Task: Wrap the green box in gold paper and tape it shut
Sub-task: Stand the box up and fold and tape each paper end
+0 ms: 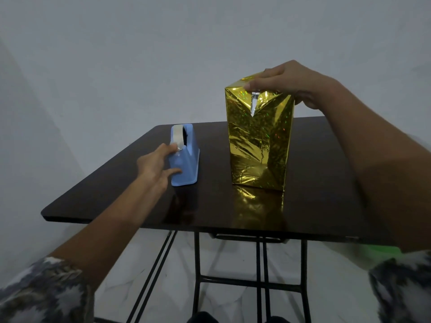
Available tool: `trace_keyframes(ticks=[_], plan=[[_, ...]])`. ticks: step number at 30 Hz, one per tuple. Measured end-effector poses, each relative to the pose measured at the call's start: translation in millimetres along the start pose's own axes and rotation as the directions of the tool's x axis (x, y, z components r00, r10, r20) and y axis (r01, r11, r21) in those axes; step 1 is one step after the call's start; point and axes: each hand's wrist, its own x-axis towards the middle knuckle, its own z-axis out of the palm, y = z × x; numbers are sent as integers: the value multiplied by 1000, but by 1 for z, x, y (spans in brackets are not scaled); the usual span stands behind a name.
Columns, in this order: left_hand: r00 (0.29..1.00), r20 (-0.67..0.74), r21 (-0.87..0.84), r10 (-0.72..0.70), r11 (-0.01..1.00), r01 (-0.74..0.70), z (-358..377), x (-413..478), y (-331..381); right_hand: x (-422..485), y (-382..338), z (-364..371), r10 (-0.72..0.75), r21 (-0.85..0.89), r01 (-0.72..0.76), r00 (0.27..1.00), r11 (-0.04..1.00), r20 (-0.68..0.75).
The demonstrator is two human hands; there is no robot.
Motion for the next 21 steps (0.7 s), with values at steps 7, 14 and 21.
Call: trace_keyframes(ticks=[7,14,21], plan=[[1000,-1,-90,-18,996,18,-1,-1,-9,5,2,0,2,-6,-2,1000,1000,1],[998,-38,-168,-47,985,40,-2,-2,-27,9,7,-3,-6,-2,6,1000,1000,5],[993,-115,-95,-7,995,-4,3,-2,-30,8,6,-2,12,-31,-11,1000,999,23]])
